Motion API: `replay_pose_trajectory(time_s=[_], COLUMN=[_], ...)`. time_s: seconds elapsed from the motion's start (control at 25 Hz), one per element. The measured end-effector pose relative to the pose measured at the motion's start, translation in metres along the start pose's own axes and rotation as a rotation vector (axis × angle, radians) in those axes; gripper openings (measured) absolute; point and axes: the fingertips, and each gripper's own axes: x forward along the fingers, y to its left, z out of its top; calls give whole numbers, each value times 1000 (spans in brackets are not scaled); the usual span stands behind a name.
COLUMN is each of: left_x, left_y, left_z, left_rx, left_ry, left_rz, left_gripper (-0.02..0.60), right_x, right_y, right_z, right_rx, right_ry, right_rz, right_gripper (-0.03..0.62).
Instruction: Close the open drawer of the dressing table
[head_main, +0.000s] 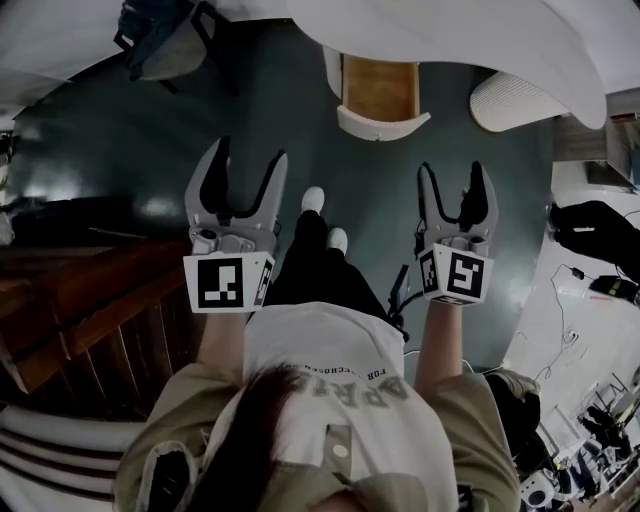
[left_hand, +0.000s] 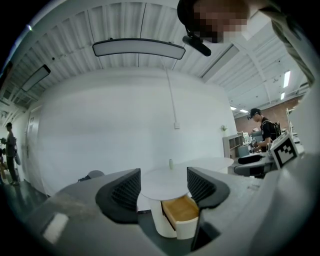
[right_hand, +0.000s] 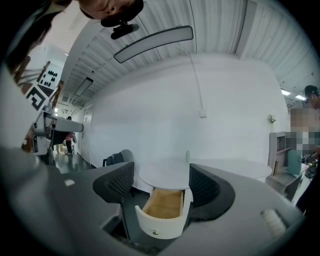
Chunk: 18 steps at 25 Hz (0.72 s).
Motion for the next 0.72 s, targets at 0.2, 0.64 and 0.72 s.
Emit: replay_pose_trajectory(time_s=[0.2, 0.64, 0.72], left_x=[11, 51, 60], left_y=[1, 22, 24], left_z=[-10, -33, -41], left_rx=[-6, -14, -14], left_ry=[8, 37, 47], left_rz=[-20, -51, -57], left_gripper=[304, 304, 304], right_x=[15, 58, 65], right_y=[4, 10, 10], right_z=[-20, -70, -82], right_rx=[10, 8, 9], right_ry=[29, 107, 123], right_rz=[1, -7, -15], right_gripper=[333, 319, 319])
